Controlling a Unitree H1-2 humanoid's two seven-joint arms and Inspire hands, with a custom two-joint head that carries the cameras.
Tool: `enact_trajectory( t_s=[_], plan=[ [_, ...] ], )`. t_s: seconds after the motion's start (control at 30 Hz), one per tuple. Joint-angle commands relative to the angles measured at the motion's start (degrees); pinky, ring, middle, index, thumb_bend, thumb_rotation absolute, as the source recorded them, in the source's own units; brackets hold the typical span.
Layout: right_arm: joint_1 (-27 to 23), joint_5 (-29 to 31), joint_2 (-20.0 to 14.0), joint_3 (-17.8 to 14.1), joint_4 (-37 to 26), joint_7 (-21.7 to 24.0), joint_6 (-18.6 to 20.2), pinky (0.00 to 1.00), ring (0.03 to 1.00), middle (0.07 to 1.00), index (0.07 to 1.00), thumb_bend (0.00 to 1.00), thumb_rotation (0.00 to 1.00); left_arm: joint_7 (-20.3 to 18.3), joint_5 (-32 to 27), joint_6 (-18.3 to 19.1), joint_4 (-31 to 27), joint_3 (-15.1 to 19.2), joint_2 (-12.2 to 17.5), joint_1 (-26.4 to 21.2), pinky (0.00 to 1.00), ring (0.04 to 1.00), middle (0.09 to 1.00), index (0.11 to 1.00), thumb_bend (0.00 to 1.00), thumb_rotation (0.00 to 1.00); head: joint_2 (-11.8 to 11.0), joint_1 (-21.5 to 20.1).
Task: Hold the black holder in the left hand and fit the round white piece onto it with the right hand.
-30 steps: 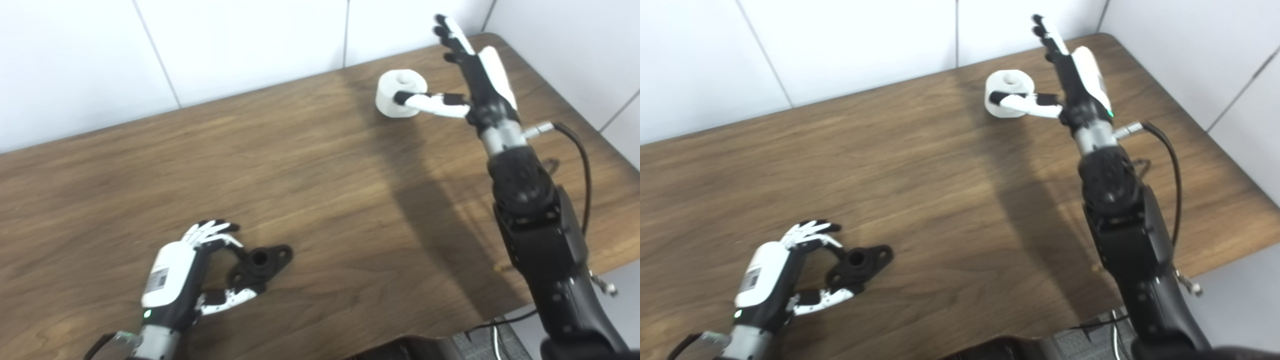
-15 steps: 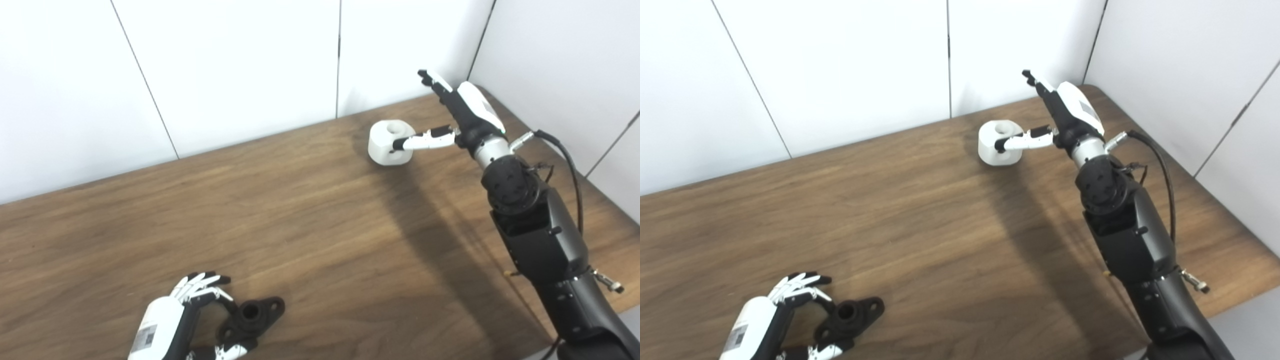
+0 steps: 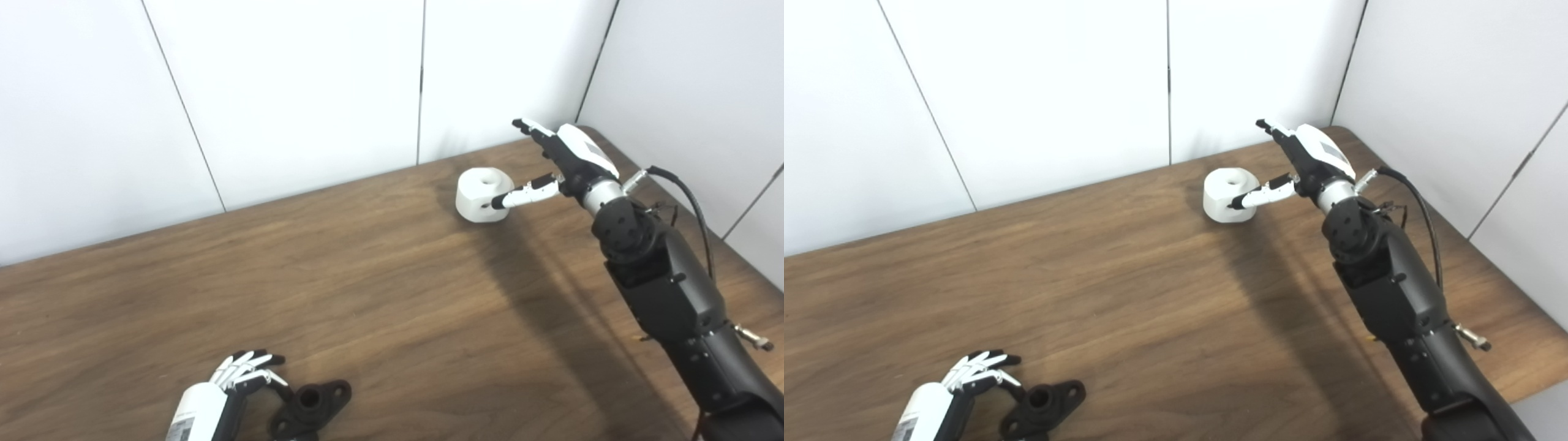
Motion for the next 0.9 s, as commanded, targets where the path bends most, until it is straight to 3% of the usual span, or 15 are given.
enact_trajectory(
  t_s=[0.0, 0.3, 0.87],
  plan=[
    [-3.46, -2.28, -1.82, -0.18, -0.28, 0.83, -0.12, 0.85, 0.981, 0.944, 0.914, 0.88, 0.31, -1.68, 1.22, 2.15, 3.43, -0.37, 0.87, 1.09, 0.9, 0.872, 0.793, 0.486, 0.52, 0.05, -0.05, 0.19],
    [-7.74, -6.05, -1.81, 2.32, 4.69, 3.34, -0.13, 0.85, 0.999, 0.932, 0.862, 0.9, 0.29, -0.87, 1.36, 2.08, 4.49, -0.5, 0.65, 0.63, 0.89, 0.868, 0.789, 0.486, 0.52, 0.05, -0.24, 0.62],
    [-13.89, -7.75, -1.72, 8.28, 14.44, 2.32, -0.38, 0.95, 1.0, 0.936, 0.861, 0.88, 0.28, -0.33, 1.54, 2.31, 5.65, -0.84, 0.44, 0.01, 0.89, 0.869, 0.792, 0.486, 0.52, 0.05, -0.97, 1.12]
  ],
)
